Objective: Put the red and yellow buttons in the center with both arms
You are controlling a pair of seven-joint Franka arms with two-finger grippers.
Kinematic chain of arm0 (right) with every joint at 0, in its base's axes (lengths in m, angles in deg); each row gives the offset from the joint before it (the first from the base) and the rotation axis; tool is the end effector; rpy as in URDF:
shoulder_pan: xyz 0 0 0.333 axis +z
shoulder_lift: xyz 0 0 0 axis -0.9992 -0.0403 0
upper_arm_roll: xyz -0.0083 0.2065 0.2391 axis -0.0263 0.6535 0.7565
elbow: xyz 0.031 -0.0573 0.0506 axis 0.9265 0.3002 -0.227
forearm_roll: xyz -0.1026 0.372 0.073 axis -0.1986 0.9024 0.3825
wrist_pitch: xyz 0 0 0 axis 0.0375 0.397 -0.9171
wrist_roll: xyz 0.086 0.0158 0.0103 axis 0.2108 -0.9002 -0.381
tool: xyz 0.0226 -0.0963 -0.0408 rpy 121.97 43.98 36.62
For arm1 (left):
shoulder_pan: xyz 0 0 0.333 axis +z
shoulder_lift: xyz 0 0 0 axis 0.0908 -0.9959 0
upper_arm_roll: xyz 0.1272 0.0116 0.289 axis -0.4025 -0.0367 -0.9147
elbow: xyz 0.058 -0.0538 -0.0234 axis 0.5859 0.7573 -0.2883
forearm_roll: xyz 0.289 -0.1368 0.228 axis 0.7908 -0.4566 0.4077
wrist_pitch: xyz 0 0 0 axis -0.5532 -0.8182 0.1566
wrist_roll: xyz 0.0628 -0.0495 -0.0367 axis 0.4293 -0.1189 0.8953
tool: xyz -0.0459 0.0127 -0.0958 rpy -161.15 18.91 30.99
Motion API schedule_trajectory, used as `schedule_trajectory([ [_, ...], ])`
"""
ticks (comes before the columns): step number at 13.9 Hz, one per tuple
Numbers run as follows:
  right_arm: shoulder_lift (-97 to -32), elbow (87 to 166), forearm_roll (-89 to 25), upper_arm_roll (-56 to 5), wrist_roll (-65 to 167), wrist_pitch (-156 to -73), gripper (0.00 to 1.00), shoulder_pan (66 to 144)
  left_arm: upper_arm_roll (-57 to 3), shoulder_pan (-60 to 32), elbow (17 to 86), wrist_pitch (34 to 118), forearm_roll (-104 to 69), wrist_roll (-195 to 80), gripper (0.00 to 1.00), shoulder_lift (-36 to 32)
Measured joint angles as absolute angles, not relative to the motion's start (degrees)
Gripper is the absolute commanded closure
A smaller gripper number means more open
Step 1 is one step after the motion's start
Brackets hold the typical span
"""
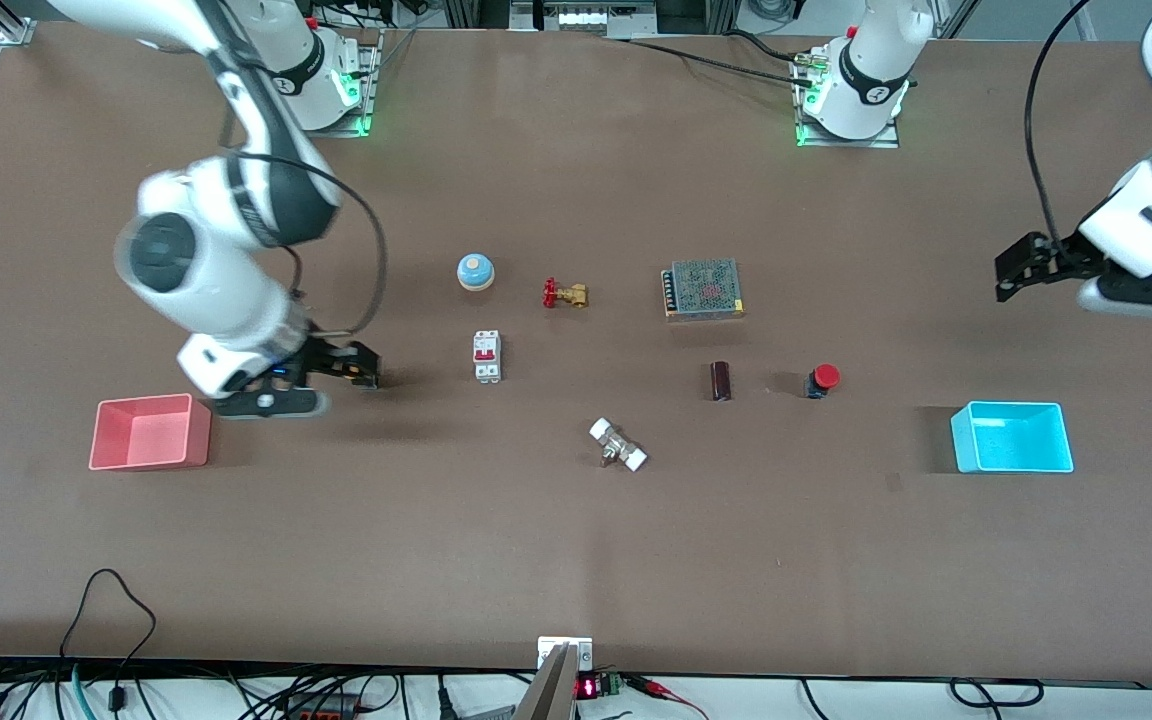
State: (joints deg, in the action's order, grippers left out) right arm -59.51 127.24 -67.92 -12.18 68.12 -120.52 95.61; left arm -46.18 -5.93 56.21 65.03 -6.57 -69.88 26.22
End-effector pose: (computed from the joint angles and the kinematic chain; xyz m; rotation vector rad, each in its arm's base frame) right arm 0.6272 0.1732 0.3982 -3.0695 -0.0803 -0.0655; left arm 0.5577 0.0024 0.5568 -3.0980 0.1755 -0.1126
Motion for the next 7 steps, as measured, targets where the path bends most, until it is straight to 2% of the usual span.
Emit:
schedule_trajectory([
  [5,-51.2,123.2,-67.4,-15.7,60.8,-103.4,0.00,90.0,-45.8,-5.9,55.3,58.2,-6.6,-70.0,0.00,27.4],
  [7,-49.5,121.3,-67.4,-17.2,57.4,-101.1,0.00,88.1,-45.4,-6.0,55.1,58.1,-6.6,-70.0,0.00,27.4],
])
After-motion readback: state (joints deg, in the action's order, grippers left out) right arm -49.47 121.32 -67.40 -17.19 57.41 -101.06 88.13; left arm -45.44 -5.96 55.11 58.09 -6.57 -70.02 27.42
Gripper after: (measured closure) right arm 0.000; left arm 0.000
